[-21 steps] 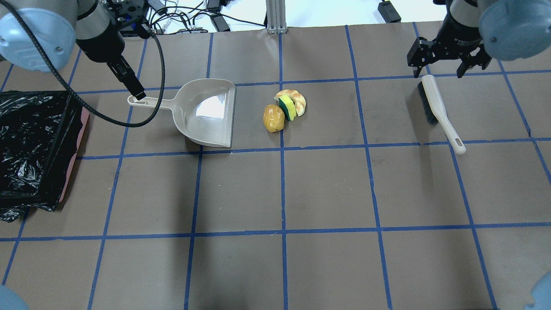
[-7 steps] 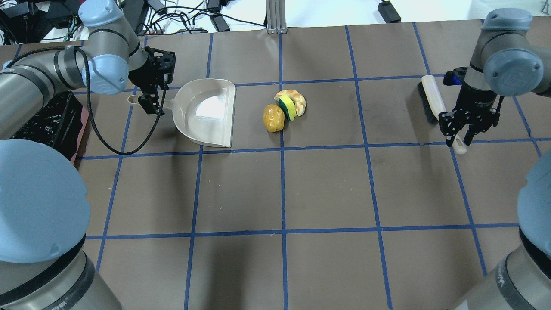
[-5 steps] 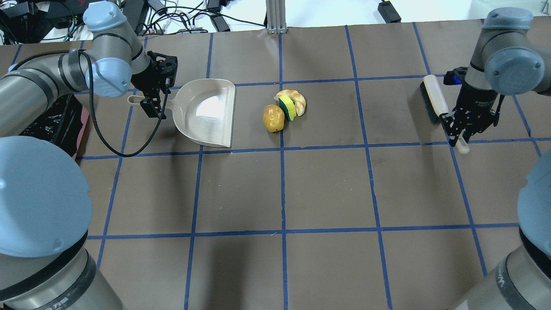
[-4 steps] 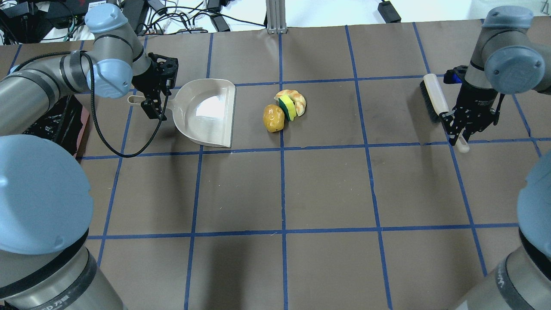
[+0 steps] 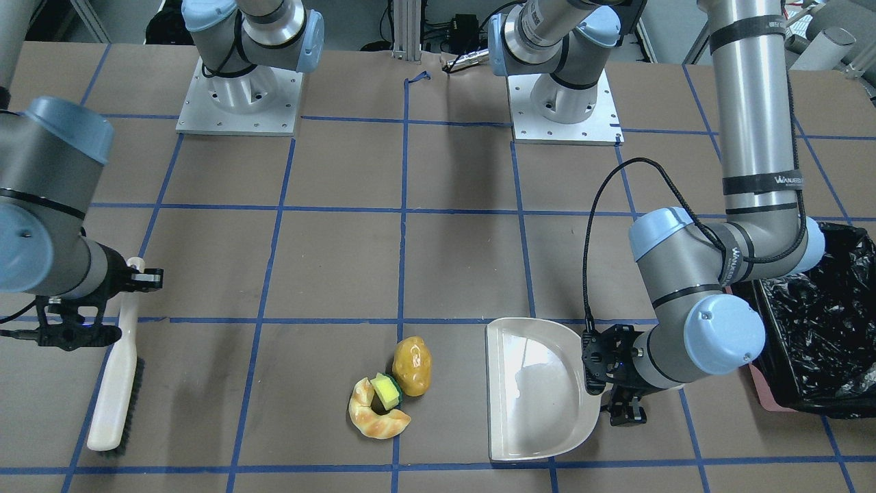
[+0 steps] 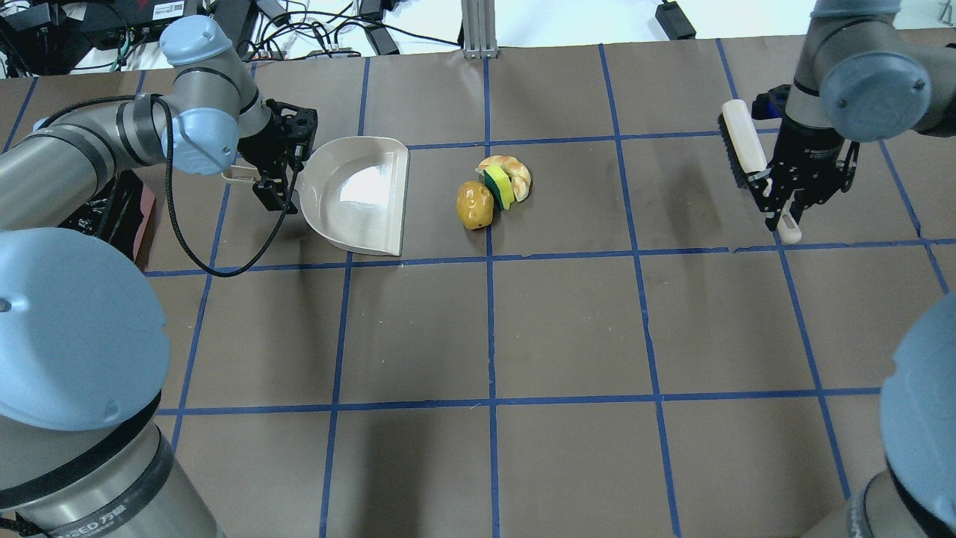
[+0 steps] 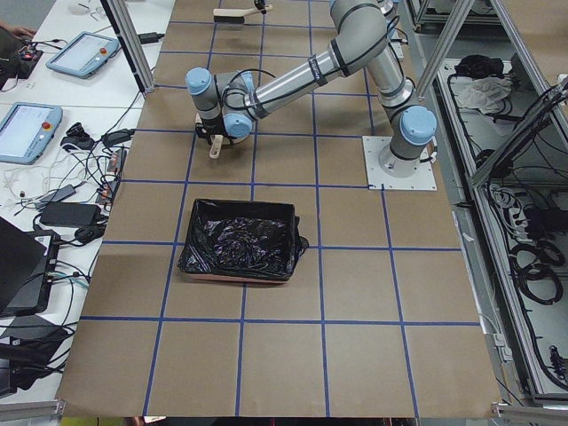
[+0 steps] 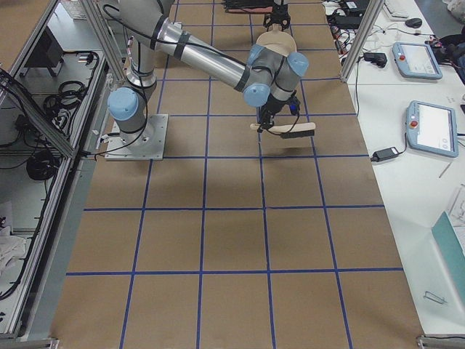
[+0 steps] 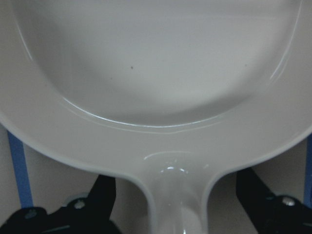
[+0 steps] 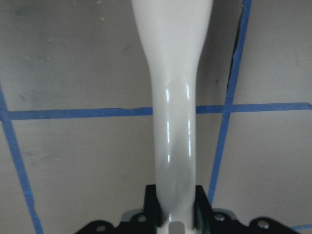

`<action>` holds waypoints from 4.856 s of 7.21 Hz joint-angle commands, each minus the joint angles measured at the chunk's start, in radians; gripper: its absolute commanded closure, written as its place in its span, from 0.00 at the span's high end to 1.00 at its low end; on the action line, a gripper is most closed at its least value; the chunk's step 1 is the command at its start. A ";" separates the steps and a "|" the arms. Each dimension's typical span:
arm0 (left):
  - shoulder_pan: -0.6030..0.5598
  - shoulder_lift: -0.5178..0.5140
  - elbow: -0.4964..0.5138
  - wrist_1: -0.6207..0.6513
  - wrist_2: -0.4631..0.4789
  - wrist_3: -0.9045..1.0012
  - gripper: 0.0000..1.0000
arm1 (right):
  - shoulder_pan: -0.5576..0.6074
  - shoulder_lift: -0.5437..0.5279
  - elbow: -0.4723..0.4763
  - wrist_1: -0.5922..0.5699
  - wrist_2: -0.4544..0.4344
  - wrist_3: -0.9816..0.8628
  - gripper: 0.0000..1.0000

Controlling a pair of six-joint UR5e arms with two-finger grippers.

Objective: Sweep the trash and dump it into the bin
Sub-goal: 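Grasp the white brush handle with the right gripper and lift it, then carry the brush with the right gripper toward the potato and shrimp, then sweep the potato and shrimp with the brush toward the held dustpan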

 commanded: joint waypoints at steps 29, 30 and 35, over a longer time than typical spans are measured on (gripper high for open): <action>-0.001 -0.006 0.002 -0.014 0.016 -0.146 0.00 | 0.565 0.269 -0.262 0.097 0.243 0.740 0.01; -0.001 -0.008 0.002 -0.014 0.016 -0.146 0.00 | 0.568 0.267 -0.262 0.092 0.269 0.743 0.01; -0.001 -0.008 0.002 -0.014 0.016 -0.146 0.00 | 0.600 0.276 -0.280 0.063 0.302 0.768 0.01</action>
